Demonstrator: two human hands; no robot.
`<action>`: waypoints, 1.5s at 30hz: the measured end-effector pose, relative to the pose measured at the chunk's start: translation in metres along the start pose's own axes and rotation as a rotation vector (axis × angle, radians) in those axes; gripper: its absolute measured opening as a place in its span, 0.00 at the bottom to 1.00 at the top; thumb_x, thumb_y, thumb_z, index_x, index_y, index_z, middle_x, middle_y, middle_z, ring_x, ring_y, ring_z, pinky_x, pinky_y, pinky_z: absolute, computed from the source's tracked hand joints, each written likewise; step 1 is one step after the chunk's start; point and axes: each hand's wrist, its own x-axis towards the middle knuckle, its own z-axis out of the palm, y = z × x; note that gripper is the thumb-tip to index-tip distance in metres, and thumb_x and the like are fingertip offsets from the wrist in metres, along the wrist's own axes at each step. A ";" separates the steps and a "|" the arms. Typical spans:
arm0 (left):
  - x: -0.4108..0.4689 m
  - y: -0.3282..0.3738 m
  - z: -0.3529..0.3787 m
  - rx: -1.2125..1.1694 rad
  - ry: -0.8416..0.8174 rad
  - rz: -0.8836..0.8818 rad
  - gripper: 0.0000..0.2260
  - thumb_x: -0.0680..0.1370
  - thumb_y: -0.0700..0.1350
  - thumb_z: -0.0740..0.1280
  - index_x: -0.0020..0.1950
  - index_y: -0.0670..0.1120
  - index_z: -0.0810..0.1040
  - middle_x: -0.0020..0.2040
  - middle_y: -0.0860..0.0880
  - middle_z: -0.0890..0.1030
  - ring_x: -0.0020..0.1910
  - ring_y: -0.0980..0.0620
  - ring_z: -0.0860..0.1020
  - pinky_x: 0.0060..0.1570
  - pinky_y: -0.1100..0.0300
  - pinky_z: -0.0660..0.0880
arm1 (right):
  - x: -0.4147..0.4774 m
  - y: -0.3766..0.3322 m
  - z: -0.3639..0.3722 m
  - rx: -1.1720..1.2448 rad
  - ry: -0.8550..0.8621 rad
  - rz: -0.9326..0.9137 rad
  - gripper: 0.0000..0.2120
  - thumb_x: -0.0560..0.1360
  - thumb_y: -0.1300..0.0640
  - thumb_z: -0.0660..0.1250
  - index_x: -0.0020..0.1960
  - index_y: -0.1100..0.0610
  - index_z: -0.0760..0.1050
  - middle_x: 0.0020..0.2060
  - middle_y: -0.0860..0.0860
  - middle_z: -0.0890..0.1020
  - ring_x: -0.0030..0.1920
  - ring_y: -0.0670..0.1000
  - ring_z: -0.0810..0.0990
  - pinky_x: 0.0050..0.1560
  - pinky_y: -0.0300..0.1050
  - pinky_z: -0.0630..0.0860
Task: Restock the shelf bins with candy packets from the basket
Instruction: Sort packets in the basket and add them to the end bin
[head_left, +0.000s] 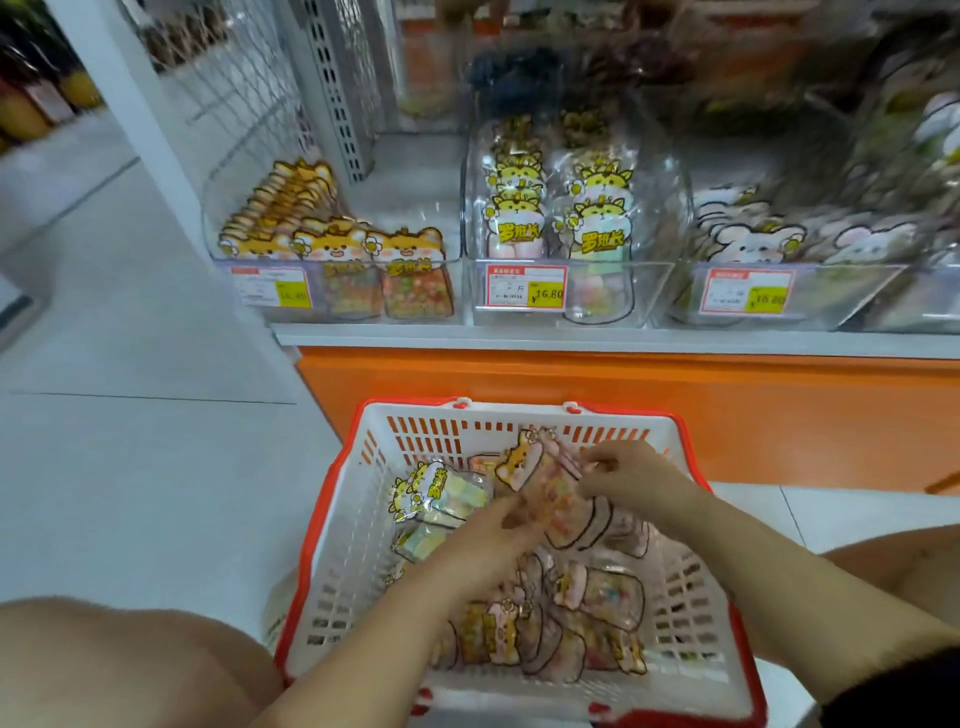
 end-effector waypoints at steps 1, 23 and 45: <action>-0.007 0.008 0.001 -0.156 0.020 -0.004 0.19 0.80 0.57 0.66 0.71 0.63 0.68 0.64 0.59 0.75 0.61 0.56 0.77 0.53 0.60 0.78 | -0.008 -0.008 0.002 0.044 0.029 -0.050 0.19 0.73 0.59 0.72 0.64 0.58 0.79 0.45 0.46 0.79 0.45 0.46 0.78 0.47 0.42 0.73; -0.050 0.043 -0.016 -0.980 0.139 0.087 0.13 0.82 0.39 0.60 0.58 0.38 0.83 0.56 0.35 0.83 0.60 0.31 0.79 0.65 0.31 0.70 | -0.053 -0.035 0.026 0.553 0.047 -0.184 0.42 0.61 0.41 0.80 0.71 0.43 0.66 0.60 0.44 0.76 0.57 0.49 0.80 0.59 0.52 0.79; -0.058 0.059 -0.024 -0.553 0.275 0.349 0.15 0.76 0.38 0.72 0.61 0.50 0.78 0.55 0.49 0.85 0.58 0.47 0.82 0.61 0.50 0.77 | -0.070 -0.060 0.039 0.331 0.386 -0.470 0.11 0.76 0.35 0.57 0.56 0.36 0.67 0.39 0.44 0.80 0.37 0.42 0.79 0.41 0.53 0.79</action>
